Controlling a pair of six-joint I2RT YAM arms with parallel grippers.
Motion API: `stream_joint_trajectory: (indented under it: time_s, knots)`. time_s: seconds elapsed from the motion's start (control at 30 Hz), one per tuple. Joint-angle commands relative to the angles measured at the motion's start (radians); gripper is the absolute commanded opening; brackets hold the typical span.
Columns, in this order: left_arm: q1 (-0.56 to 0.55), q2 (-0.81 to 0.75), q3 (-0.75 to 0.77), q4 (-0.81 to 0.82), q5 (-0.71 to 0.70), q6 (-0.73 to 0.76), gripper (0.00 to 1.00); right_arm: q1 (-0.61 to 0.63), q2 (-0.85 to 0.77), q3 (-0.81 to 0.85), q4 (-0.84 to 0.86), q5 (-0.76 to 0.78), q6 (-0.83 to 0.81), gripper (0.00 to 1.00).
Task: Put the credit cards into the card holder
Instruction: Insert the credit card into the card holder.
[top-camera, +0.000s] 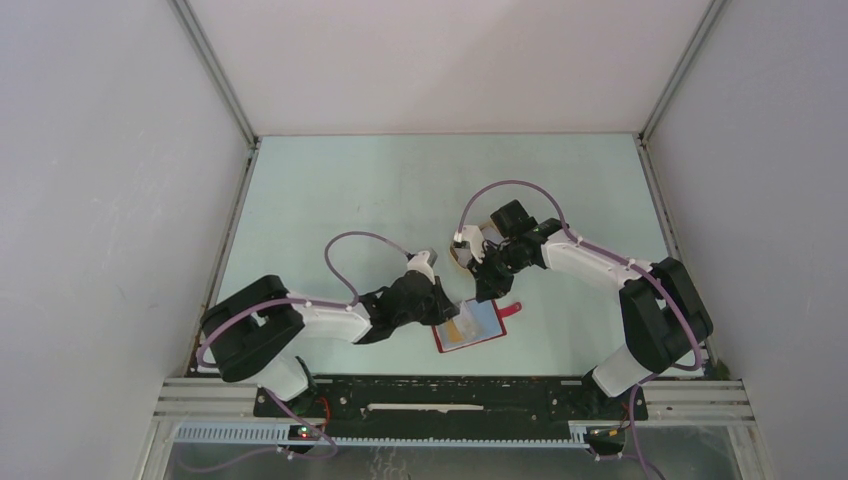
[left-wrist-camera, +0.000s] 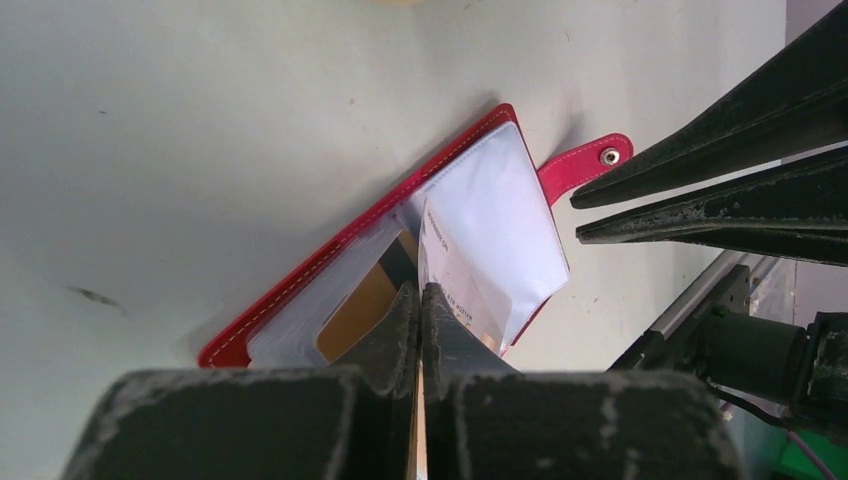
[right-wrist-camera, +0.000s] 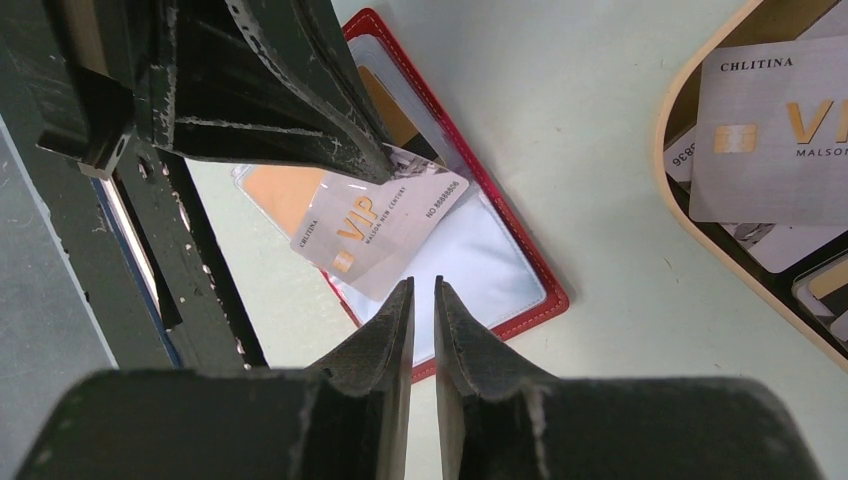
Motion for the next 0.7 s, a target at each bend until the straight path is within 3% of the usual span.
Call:
stream_joint_trajectory:
  time_s: [0.0, 0.67]
  knots:
    - [-0.012, 0.043, 0.027, -0.053, 0.029, 0.004, 0.0, -0.004, 0.012, 0.002, -0.014, -0.008, -0.021, 0.21]
    - [0.005, 0.063, 0.08, -0.185, 0.131, -0.045, 0.0, 0.026, 0.13, 0.01, -0.046, 0.131, -0.048, 0.21]
